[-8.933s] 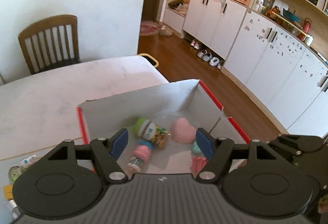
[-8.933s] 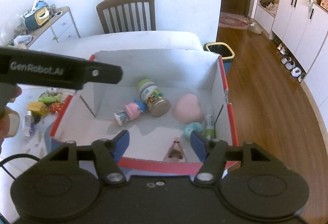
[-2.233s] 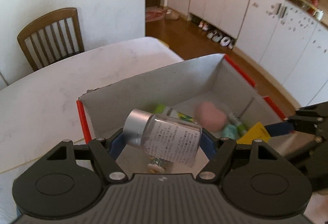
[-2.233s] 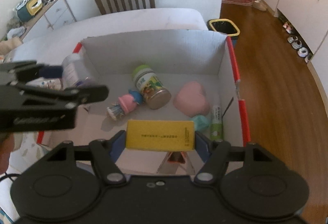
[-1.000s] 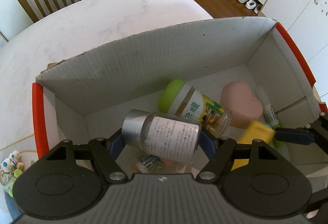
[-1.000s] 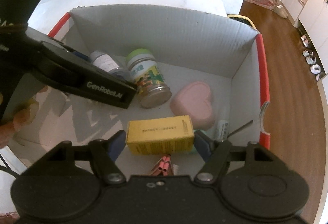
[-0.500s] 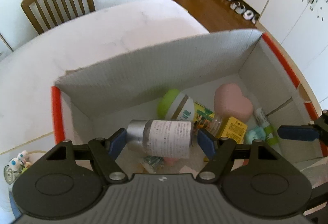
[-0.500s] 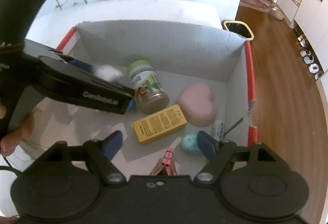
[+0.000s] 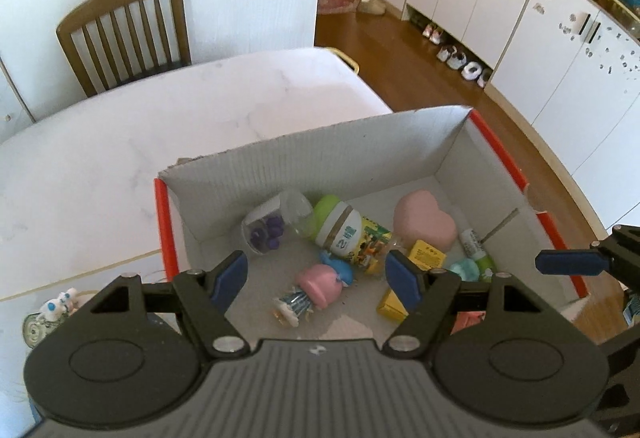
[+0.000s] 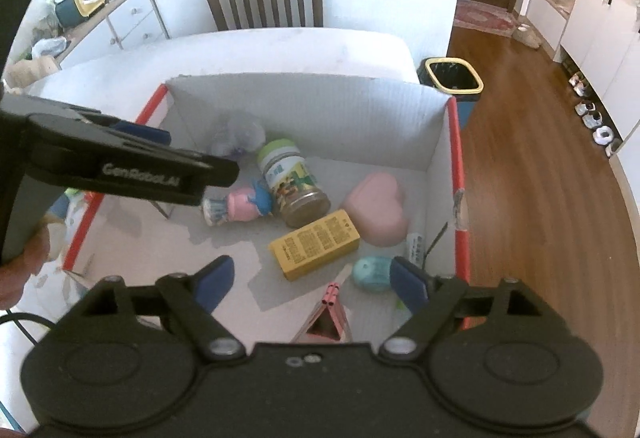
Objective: Organize rigid objects
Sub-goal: 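Lower the glass jar into the shoebox with left tool and open it, then move both tools back to the small toys on the table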
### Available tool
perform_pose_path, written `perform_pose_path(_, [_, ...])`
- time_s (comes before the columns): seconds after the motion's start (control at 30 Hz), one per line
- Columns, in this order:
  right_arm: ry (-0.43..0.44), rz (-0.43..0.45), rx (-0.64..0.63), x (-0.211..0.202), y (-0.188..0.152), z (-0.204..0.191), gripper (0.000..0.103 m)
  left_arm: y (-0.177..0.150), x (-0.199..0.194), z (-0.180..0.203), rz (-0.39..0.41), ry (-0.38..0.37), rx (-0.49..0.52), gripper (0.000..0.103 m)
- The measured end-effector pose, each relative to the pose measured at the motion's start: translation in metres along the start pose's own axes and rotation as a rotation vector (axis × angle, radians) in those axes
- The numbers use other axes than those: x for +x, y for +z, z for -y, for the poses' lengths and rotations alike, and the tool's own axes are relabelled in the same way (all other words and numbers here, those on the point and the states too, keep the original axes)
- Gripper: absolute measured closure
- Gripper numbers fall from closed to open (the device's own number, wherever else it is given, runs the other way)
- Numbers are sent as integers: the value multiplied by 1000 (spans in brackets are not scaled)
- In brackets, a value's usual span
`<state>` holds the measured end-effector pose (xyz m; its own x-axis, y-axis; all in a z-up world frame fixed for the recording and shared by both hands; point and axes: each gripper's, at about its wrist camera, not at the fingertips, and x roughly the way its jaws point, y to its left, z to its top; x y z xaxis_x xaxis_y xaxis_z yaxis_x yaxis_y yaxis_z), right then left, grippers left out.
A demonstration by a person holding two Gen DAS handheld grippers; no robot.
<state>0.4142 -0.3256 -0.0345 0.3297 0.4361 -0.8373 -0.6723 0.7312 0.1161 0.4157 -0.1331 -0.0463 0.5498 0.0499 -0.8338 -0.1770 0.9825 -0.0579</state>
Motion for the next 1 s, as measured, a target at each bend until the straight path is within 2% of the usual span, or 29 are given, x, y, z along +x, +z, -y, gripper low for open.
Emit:
perform_pose_path(0.33, [21, 80, 26, -34, -10, -7, 14, -15, -44, -2, 88, -17, 11, 27])
perform_pose_path(0.43, [15, 104, 17, -42, -14, -11, 14, -24, -57, -5, 119, -13, 8, 23])
perform_pose_path(0.6, [30, 134, 30, -54, -20, -18, 11, -40, -79, -13, 159, -16, -4, 23])
perform_pose_path(0.8, [25, 176, 23, -67, -27, -39, 4, -63, -105, -28, 200, -23, -18, 20])
perform_pose_path(1.0, [28, 233, 24, -74, -35, -65, 2, -86, -122, -49, 235, -9, -22, 19])
